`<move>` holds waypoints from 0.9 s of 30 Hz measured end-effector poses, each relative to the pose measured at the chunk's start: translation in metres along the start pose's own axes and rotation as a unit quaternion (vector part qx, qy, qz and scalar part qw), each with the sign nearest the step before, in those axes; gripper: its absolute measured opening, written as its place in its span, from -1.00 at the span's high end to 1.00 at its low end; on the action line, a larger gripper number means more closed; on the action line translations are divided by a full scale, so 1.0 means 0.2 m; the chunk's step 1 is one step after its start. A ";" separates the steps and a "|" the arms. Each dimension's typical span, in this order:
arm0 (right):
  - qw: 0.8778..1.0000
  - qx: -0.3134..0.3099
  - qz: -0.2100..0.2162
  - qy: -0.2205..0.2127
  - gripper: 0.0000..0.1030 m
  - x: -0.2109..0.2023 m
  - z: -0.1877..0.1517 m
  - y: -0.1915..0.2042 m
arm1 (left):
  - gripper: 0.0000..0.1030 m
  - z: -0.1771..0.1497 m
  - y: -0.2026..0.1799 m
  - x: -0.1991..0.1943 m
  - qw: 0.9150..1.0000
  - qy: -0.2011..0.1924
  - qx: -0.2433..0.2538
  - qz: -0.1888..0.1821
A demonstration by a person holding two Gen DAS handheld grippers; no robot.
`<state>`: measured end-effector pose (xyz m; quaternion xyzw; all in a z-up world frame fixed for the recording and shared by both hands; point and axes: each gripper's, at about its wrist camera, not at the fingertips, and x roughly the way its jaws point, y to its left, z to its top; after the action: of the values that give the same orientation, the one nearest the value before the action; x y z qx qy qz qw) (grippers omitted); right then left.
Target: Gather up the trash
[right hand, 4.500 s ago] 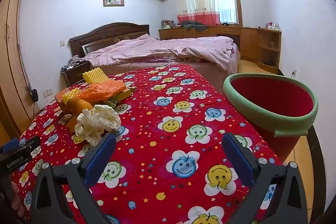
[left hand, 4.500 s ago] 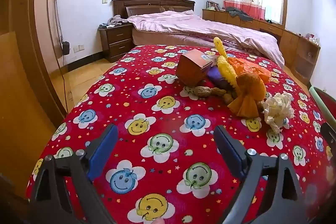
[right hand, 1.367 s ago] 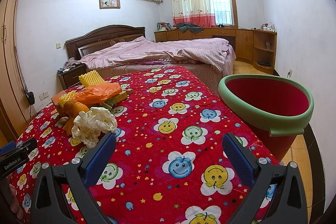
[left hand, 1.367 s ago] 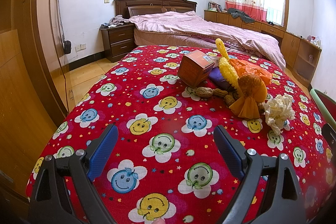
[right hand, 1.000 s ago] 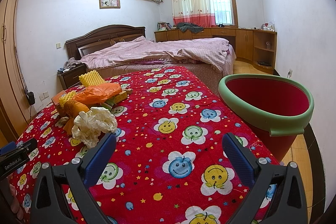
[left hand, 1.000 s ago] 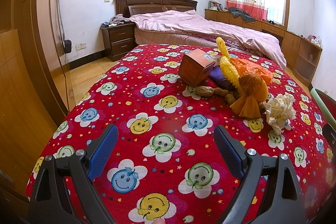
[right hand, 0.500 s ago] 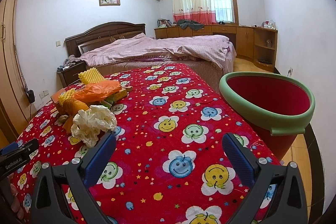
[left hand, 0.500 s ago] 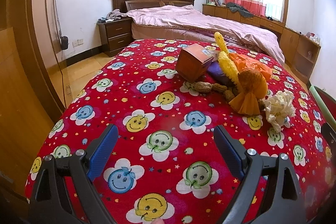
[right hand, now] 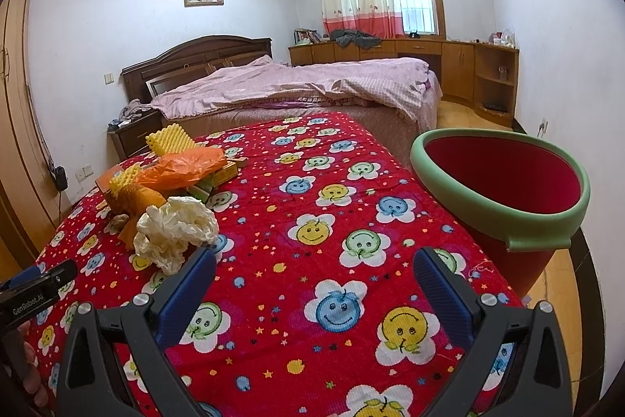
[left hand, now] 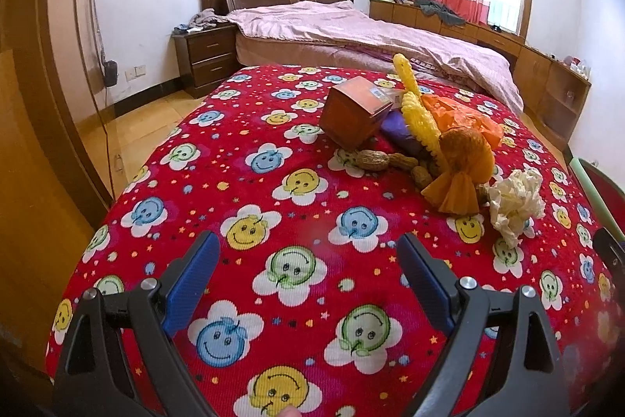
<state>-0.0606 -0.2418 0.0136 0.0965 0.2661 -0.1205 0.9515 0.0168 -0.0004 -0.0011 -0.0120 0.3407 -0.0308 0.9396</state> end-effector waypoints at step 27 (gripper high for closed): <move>0.999 -0.028 0.031 0.021 -1.00 0.12 0.40 0.10 | -0.79 0.40 -0.01 0.25 0.997 0.052 0.040 -0.035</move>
<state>0.0030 -0.2472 0.0713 0.0800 0.2864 -0.0815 0.9513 0.1071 -0.0059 0.0280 0.0150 0.3868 -0.0779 0.9187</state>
